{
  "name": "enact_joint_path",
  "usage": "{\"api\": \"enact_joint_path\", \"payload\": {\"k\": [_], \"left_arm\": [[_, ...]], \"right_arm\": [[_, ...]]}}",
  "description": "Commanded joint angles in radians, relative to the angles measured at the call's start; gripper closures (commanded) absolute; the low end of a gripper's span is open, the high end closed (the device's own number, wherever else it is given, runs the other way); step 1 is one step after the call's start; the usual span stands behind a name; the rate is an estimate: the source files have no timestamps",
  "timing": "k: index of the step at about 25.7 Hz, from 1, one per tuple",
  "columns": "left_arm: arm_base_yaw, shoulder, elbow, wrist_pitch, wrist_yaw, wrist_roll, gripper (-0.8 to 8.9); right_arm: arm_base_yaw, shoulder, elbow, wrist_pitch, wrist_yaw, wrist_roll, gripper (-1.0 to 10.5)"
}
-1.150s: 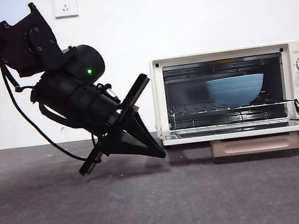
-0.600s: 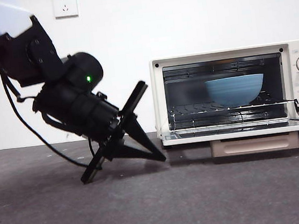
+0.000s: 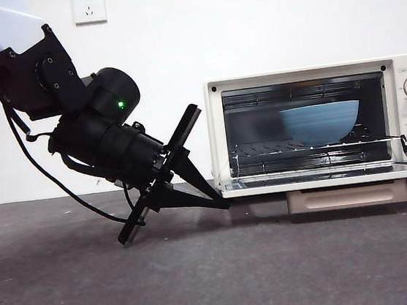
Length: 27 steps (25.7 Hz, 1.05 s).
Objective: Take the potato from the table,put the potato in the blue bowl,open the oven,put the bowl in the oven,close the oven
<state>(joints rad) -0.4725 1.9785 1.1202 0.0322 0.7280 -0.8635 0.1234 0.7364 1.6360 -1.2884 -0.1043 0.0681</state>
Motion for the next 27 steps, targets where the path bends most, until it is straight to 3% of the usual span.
{"api": "enact_joint_path", "payload": {"k": [1,9,27], "left_arm": [[-0.01,0.013,-0.006,0.018,0.02,-0.022,8.21],[-0.01,0.011,0.012,0.108,0.058,-0.1,8.21],[-0.011,0.011,0.314,0.052,0.026,-0.113,8.2]], "right_arm": [[0.002,-0.002,-0.003,0.003,0.0,0.015,9.6],[0.002,-0.002,-0.003,0.002,0.0,0.019,9.6],[0.002,-0.002,-0.003,0.012,0.0,0.019,9.6]]}}
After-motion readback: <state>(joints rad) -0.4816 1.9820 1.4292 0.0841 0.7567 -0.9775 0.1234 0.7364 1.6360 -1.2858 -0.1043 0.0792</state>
